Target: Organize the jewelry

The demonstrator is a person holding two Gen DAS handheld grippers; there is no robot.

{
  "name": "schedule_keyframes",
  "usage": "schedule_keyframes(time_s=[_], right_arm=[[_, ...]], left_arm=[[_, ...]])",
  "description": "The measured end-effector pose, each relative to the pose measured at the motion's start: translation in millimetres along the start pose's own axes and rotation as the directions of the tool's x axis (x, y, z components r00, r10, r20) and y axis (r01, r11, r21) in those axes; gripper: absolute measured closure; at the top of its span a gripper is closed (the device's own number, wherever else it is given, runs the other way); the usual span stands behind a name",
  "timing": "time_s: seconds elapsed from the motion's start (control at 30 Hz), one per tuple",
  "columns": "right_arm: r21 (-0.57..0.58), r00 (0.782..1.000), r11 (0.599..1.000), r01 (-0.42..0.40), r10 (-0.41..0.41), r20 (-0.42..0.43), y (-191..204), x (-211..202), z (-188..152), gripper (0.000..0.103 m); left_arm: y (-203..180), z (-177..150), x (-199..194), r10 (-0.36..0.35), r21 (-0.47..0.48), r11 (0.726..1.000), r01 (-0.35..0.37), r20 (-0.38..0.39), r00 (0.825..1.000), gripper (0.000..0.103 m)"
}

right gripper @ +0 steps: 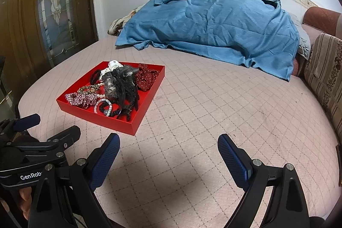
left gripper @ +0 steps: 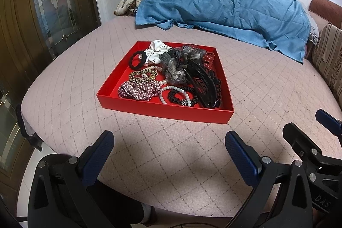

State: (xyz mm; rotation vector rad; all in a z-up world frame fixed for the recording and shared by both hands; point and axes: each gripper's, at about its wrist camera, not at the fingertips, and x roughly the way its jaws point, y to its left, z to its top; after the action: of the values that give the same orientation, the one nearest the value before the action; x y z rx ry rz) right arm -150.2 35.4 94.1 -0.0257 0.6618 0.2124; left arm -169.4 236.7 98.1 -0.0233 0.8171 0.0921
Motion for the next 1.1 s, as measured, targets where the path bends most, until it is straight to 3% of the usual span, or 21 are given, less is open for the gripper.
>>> schedule_keyframes(time_s=[1.1], right_arm=[[-0.006, 0.999, 0.999, -0.041, 0.041, -0.015, 3.2, 2.3, -4.0, 0.008]], left_arm=[[1.5, 0.8, 6.2, 0.013, -0.003, 1.000, -0.013, -0.019, 1.000, 0.000]])
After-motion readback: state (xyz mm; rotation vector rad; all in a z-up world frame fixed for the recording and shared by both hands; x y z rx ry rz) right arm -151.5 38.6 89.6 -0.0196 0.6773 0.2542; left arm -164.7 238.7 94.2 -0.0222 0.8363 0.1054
